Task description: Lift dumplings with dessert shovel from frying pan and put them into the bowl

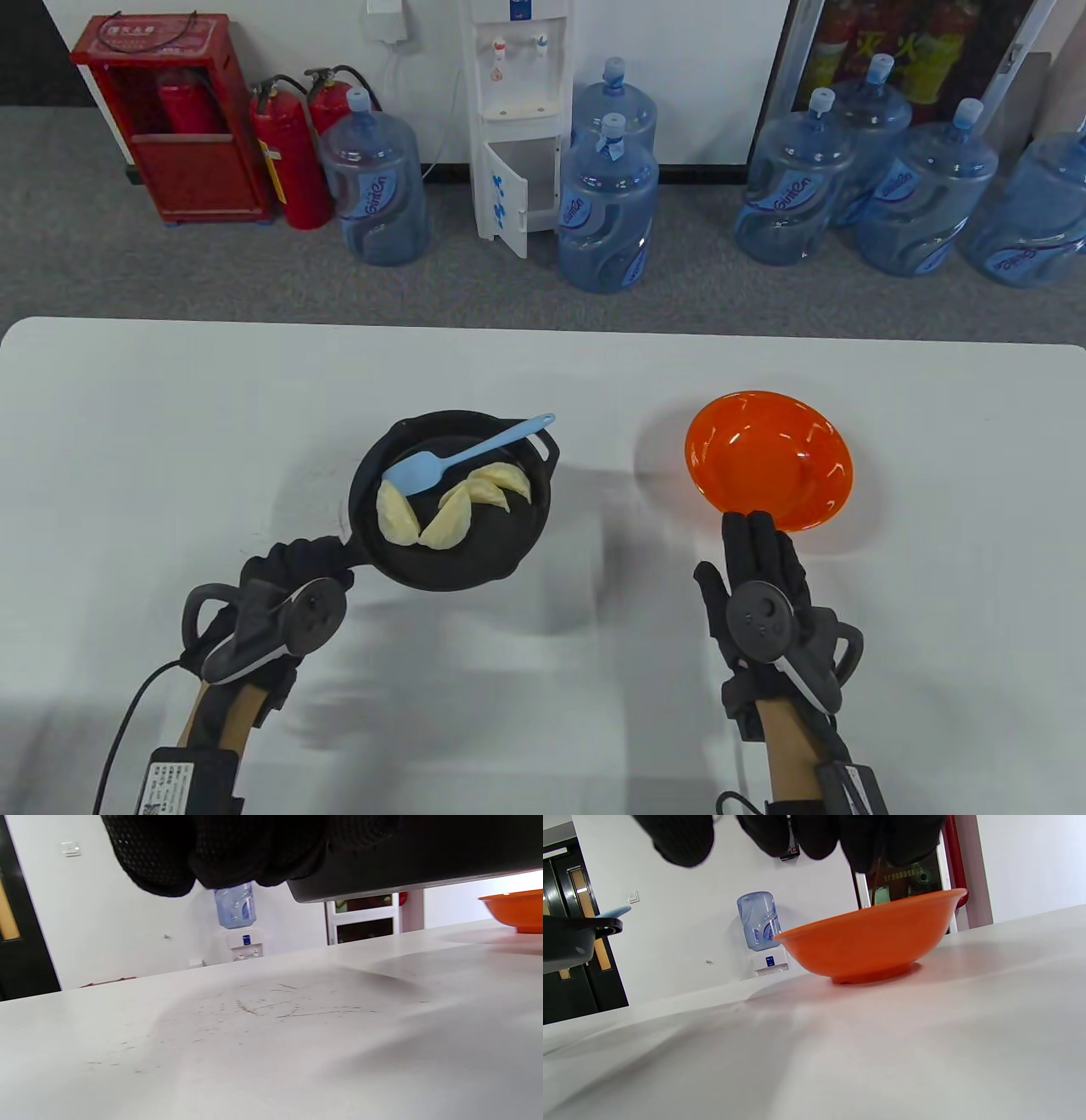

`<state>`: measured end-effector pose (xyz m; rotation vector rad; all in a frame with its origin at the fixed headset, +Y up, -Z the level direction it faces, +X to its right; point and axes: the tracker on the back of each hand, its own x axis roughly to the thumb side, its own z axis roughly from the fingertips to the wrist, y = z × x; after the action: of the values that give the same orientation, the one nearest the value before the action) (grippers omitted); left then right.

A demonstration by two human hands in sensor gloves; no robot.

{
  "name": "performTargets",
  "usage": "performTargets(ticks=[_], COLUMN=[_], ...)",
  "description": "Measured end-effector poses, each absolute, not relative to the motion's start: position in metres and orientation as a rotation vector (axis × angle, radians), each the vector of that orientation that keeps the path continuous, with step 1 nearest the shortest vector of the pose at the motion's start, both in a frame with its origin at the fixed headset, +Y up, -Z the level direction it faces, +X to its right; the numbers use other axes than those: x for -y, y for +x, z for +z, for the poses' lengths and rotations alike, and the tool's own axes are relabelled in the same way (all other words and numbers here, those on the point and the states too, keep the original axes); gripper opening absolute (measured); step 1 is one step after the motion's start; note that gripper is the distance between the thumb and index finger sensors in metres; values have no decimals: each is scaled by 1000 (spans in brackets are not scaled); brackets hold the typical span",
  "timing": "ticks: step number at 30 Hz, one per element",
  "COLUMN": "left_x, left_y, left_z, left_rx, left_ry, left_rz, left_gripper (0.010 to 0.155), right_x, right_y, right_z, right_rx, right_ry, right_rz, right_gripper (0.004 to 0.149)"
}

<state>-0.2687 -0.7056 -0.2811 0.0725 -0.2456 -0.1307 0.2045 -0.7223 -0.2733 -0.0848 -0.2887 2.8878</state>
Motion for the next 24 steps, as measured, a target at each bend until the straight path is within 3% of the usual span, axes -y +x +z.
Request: performTargets(ticks=[24], left_x=[736], left_y=[-243], left_z=[-277], left_rx=[477], left_ry=[-75], left_rz=[-120], left_gripper=[52], right_x=[722], right_y=[206], right_z=[-274], right_rx=[293], right_ry=[-97], right_rz=[2888], right_gripper=[69])
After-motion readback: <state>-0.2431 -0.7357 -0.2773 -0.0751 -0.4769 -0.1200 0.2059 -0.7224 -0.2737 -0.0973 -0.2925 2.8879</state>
